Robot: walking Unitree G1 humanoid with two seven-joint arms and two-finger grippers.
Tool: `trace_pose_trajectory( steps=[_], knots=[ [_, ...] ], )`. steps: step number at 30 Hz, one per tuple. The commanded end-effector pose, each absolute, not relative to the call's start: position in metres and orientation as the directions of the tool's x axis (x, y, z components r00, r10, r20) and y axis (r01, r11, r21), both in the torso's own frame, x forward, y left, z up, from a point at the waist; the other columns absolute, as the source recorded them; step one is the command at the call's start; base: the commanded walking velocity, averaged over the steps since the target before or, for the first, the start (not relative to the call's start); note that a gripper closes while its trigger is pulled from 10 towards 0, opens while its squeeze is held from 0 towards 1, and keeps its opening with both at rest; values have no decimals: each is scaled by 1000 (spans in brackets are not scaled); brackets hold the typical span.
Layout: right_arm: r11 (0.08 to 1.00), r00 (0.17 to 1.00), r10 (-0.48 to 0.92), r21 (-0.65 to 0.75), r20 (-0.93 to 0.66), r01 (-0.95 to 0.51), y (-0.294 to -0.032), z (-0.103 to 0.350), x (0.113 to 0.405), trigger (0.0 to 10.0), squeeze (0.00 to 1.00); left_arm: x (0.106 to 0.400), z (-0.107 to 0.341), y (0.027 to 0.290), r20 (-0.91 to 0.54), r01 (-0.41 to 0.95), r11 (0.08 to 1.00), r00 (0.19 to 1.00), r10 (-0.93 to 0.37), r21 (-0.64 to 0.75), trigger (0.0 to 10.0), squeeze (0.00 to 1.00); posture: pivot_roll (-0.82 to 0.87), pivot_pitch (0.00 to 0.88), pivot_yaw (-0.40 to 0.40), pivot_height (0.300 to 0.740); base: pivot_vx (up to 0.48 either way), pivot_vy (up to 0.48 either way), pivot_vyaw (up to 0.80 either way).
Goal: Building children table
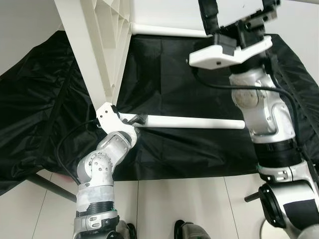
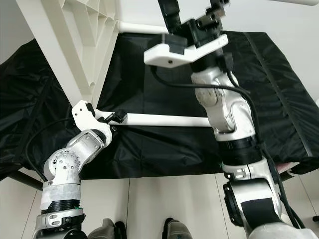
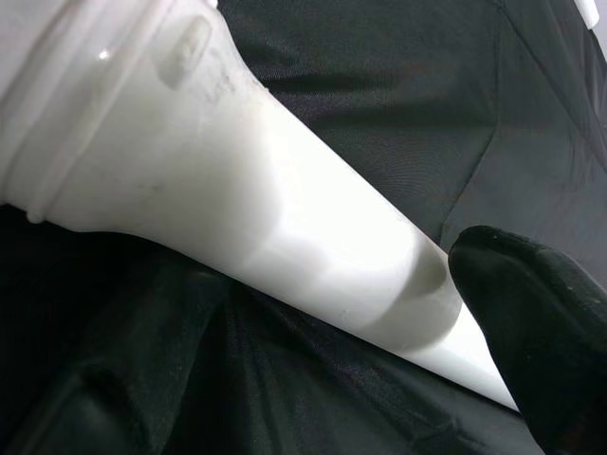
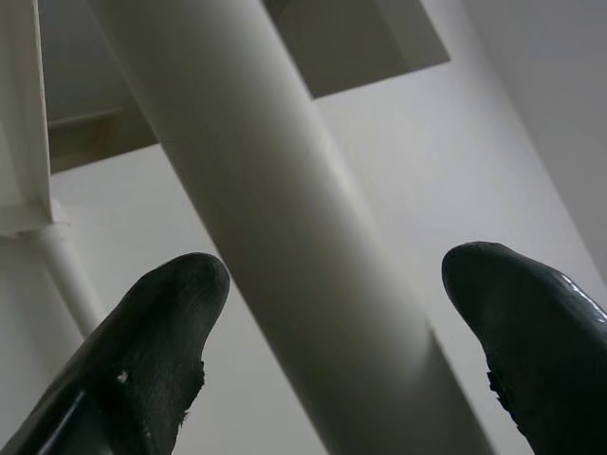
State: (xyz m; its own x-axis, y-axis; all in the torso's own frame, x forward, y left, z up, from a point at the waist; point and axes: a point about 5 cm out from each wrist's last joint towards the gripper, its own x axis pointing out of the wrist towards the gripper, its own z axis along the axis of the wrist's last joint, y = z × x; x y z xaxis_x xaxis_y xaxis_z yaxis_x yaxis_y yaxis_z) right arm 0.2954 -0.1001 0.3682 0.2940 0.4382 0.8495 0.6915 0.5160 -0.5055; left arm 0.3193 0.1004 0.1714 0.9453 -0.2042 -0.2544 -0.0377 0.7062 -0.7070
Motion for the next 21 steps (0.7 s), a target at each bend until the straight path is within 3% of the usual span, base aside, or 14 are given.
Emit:
trace_pose_trajectory(
  steps=[1, 3, 4, 7, 8, 18, 21],
  knots=[
    [524, 311, 443, -524, 841, 671, -97, 374, 296, 7686, 0, 324, 178, 69, -259, -9, 669, 926, -276, -744, 10000, 0, -121, 154, 38, 740, 0, 0, 0],
    [522, 323, 438, -530, 839, 669, -97, 375, 297, 7686, 0, 324, 179, 68, -258, -7, 669, 925, -278, -744, 10000, 0, -123, 154, 39, 740, 0, 0, 0],
    [524, 334, 429, -533, 839, 664, -97, 377, 299, 4902, 0, 324, 179, 68, -258, -7, 668, 925, -277, -744, 10000, 0, -123, 154, 39, 740, 0, 0, 0],
    [527, 340, 424, -534, 840, 661, -98, 378, 299, 4902, 0, 324, 179, 67, -258, -8, 667, 926, -277, -745, 10000, 0, -123, 155, 40, 740, 0, 0, 0],
    [523, 358, 412, -539, 838, 660, -98, 379, 300, 0, 0, 324, 179, 67, -258, -8, 668, 925, -278, -745, 10000, 0, -124, 155, 43, 740, 0, 0, 0],
    [557, 436, 335, -549, 835, 623, -101, 379, 297, 0, 0, 328, 178, 62, -263, -18, 641, 920, -289, -768, 10000, 0, -127, 159, 40, 740, 0, 0, 0],
    [631, 463, 247, -504, 851, 590, -110, 382, 296, 0, 0, 332, 184, 59, -237, -21, 590, 927, -292, -807, 10000, 0, -130, 159, 39, 740, 0, 0, 0]
  ],
)
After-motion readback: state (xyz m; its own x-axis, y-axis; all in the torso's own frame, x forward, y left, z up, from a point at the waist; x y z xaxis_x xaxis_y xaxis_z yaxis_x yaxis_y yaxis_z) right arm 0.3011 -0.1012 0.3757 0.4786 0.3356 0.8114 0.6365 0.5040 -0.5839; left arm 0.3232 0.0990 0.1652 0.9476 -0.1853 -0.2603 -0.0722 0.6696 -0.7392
